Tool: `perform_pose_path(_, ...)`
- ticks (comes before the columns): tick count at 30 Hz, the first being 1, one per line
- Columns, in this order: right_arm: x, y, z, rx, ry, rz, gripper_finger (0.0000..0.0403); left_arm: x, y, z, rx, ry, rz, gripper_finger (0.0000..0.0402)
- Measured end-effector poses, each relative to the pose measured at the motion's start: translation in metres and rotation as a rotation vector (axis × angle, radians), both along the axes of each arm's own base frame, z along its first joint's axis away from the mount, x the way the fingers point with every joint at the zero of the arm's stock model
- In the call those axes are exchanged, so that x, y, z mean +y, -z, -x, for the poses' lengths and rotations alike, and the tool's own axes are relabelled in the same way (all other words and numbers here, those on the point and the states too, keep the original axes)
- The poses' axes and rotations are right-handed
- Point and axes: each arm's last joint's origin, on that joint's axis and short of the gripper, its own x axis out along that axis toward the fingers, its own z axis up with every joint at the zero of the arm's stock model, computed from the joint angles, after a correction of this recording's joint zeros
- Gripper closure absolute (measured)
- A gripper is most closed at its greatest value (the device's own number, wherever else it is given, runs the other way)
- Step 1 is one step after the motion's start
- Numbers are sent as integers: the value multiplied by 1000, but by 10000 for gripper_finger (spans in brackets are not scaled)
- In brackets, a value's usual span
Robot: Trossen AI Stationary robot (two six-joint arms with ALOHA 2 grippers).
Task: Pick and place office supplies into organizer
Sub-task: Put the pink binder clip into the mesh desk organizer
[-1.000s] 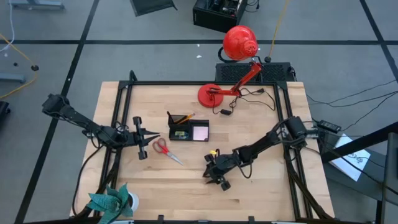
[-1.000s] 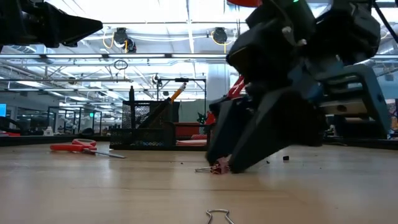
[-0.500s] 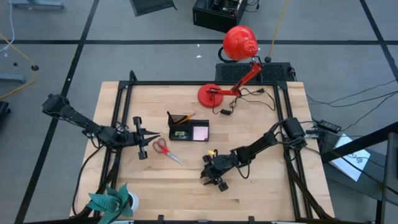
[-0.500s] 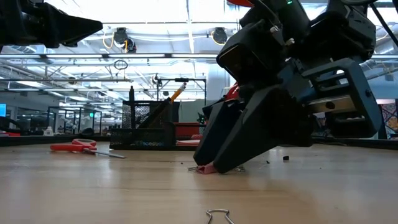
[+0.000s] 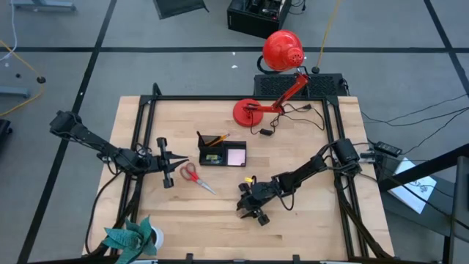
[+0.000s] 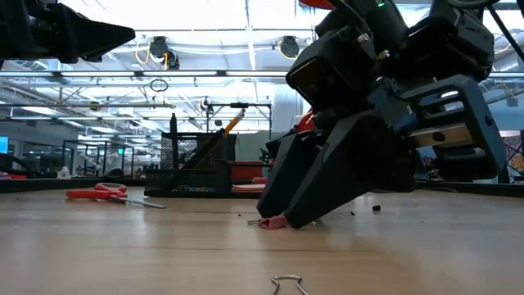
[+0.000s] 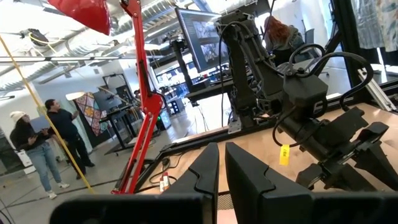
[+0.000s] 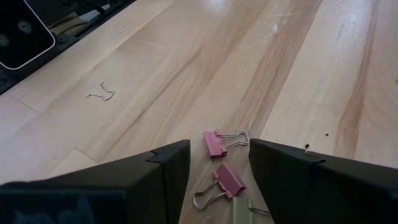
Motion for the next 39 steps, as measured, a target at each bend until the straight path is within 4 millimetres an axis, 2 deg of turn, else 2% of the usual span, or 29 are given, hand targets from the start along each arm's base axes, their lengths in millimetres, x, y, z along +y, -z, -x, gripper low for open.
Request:
perform_pose_path(4, 0, 0, 0, 1, 4, -3, 258, 0, 0, 0, 0, 0, 0, 366)
perform_pose_path(12, 0, -1, -1, -15, 0, -1, 324, 0, 0, 0, 0, 0, 0, 366)
perform_pose_path(18, 1, -2, -1, -34, -11, 0, 357, 0, 0, 0, 0, 0, 0, 366)
perform_pose_path(26, 8, -17, -15, -106, -32, -12, 398, 0, 0, 0, 0, 0, 0, 366)
perform_pose_path(33, 11, -22, -24, -25, -40, 42, 391, 0, 1, 0, 9, 0, -3, 366)
perform_pose_path(39, 7, -27, -13, 120, -45, 89, 346, 0, 4, -1, 40, 0, -15, 366)
